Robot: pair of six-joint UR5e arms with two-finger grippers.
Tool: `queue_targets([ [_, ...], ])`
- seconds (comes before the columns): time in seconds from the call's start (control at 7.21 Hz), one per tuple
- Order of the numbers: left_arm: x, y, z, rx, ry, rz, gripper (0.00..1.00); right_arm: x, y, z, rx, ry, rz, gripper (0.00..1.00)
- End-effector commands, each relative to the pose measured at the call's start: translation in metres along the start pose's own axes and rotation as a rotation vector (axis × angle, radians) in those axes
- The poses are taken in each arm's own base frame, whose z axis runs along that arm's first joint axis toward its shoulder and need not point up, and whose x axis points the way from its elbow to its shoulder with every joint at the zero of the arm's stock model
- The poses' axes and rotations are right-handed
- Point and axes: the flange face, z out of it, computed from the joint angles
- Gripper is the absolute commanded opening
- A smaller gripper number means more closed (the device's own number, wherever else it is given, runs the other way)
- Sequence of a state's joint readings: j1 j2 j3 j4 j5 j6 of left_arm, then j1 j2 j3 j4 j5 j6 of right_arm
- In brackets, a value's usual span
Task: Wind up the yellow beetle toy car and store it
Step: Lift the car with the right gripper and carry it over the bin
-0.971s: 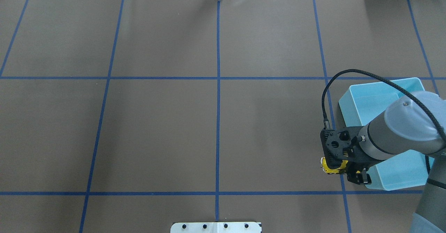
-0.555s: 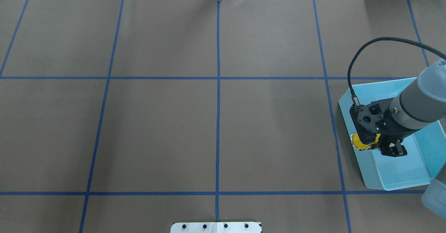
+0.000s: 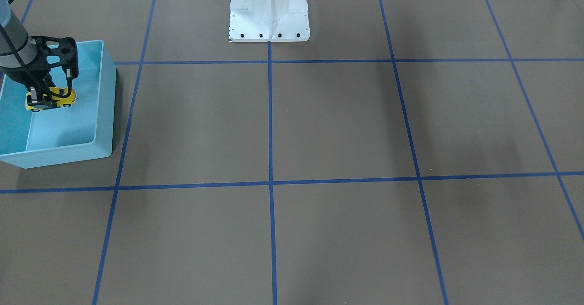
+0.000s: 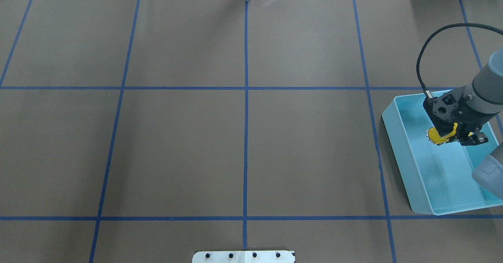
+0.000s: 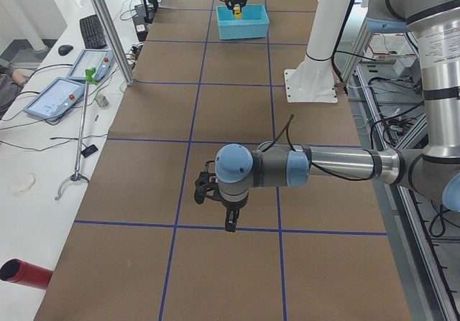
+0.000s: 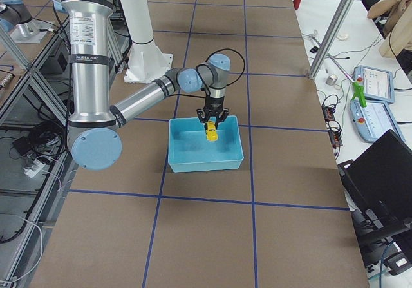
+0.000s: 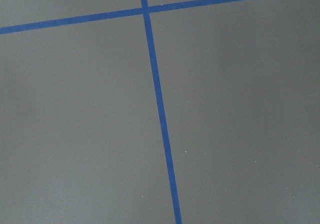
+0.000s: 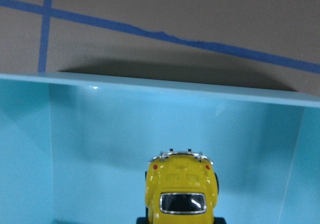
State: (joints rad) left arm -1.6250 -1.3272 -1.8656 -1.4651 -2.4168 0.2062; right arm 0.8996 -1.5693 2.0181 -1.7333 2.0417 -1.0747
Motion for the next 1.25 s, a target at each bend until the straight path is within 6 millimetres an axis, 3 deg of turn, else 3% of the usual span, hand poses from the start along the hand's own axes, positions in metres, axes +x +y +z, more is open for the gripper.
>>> queue_targets([
  [0.0,-0.005,-0.006,0.002,-0.002,-0.002,0.002,1.0,0.013,0.02,0.054,0.061,-0.039,0.007,0.0],
  [0.28,-0.011,-0.022,0.005,-0.005,-0.003,0.004,1.0,0.009,0.02,0.055,0.066,-0.04,0.037,0.0],
  [0.69,-0.024,-0.089,0.006,-0.003,-0.005,0.005,1.0,0.001,0.011,0.057,0.082,-0.059,0.029,0.0],
  [0.83,-0.025,-0.091,0.007,-0.004,-0.005,0.007,1.0,-0.004,0.014,0.061,0.08,-0.069,0.029,0.0],
  [0.97,-0.024,-0.092,0.008,-0.007,-0.006,0.009,1.0,-0.005,0.012,0.06,0.082,-0.067,0.025,0.05],
  [1.11,-0.024,-0.092,0.008,-0.008,-0.006,0.008,1.0,-0.006,0.012,0.062,0.081,-0.071,0.025,0.37],
])
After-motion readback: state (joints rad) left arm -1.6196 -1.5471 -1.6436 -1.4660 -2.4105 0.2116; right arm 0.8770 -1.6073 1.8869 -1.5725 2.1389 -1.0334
